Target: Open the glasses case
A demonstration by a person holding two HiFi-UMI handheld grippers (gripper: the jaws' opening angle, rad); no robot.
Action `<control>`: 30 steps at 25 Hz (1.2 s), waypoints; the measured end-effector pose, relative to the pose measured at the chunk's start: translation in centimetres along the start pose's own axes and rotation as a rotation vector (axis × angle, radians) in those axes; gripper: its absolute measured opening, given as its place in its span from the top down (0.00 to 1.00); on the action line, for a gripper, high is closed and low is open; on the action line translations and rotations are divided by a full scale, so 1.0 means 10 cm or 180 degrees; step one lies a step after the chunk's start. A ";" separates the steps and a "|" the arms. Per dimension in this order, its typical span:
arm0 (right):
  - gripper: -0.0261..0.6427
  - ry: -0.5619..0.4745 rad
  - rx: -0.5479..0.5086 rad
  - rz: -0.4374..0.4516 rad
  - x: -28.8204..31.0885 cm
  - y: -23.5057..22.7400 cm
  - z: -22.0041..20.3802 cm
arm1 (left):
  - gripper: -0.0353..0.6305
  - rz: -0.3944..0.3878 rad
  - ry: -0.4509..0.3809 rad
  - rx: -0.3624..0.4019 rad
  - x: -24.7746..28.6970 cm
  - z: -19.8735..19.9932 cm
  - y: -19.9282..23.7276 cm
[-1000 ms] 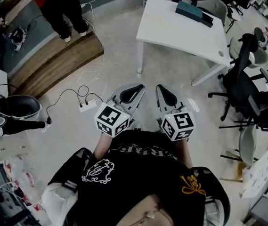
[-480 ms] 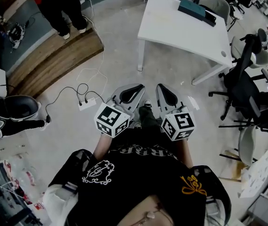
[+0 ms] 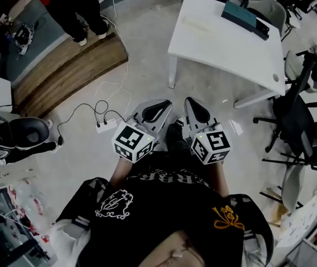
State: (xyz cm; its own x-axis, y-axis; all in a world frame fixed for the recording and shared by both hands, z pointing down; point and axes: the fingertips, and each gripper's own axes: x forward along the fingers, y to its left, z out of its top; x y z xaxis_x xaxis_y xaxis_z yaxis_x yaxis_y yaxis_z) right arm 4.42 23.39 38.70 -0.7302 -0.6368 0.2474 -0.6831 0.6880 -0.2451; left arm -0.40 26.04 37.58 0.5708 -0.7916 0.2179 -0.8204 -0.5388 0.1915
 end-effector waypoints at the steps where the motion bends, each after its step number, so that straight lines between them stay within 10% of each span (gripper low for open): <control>1: 0.94 0.0024 -0.0010 0.0006 0.12 -0.09 0.03 | 0.90 0.0008 0.0007 -0.0002 0.11 0.04 0.11; 16: 0.94 0.0124 0.0118 0.0031 1.20 -1.46 0.50 | 0.90 0.0076 0.0128 0.0096 1.62 0.56 1.07; 30: 0.94 0.0110 0.0358 0.0027 1.33 -1.88 0.45 | 0.90 0.0104 0.0330 0.0192 2.01 0.59 1.11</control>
State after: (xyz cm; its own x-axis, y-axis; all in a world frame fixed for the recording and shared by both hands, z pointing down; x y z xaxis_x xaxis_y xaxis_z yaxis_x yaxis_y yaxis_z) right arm 7.49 0.36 42.39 -0.7364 -0.6174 0.2766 -0.6756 0.6487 -0.3505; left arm 1.74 2.48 38.45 0.5415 -0.7768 0.3215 -0.8375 -0.5319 0.1255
